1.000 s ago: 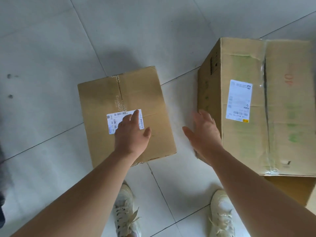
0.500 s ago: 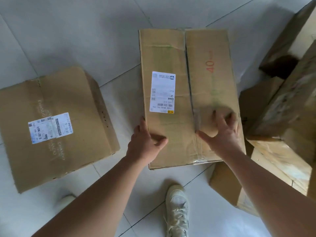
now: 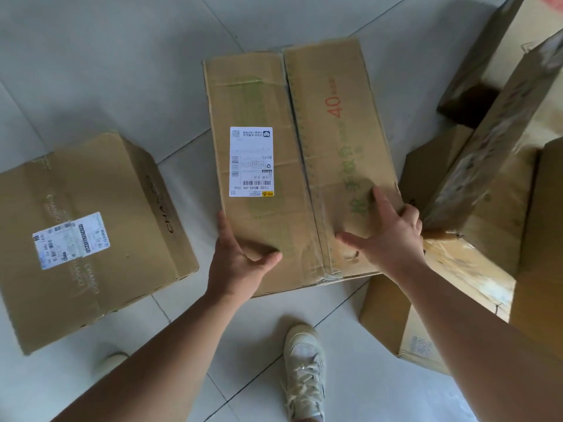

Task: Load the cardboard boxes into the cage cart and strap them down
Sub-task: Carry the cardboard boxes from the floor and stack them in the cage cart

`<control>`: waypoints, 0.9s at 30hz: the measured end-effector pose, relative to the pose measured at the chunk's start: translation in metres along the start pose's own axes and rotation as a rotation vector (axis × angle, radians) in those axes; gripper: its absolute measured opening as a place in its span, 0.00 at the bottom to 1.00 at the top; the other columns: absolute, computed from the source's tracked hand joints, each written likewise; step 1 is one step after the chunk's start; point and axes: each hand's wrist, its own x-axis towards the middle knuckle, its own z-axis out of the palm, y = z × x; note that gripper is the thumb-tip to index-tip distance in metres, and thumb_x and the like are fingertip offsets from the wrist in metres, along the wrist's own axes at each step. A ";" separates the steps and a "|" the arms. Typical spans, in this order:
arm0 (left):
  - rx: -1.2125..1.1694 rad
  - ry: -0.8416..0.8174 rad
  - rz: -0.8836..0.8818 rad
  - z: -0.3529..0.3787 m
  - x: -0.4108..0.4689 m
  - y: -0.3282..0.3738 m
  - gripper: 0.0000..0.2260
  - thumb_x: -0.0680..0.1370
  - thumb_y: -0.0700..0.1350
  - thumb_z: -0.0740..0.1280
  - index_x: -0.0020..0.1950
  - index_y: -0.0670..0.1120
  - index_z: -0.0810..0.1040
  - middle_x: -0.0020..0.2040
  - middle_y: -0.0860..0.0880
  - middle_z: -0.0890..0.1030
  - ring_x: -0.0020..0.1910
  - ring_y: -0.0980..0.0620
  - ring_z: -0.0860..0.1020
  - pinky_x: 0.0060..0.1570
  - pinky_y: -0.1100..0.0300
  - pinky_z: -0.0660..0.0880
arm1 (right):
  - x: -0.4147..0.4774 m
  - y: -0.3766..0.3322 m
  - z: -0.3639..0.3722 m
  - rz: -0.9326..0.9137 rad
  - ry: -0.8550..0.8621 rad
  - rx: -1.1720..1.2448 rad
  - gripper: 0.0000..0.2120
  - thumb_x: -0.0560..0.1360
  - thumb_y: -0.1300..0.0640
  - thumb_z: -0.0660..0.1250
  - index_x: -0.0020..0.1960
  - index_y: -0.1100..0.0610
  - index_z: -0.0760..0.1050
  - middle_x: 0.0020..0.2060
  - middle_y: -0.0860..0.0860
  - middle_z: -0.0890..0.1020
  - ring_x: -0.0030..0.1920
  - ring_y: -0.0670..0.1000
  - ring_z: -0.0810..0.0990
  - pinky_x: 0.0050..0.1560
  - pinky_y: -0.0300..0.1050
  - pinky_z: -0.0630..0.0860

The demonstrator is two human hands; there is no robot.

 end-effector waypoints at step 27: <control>-0.237 0.457 -0.108 -0.339 -0.296 0.207 0.42 0.63 0.59 0.77 0.74 0.58 0.62 0.63 0.52 0.71 0.54 0.56 0.72 0.52 0.61 0.68 | -0.295 -0.251 -0.324 -0.601 0.129 -0.129 0.38 0.61 0.30 0.68 0.69 0.41 0.66 0.61 0.56 0.68 0.62 0.60 0.68 0.65 0.55 0.65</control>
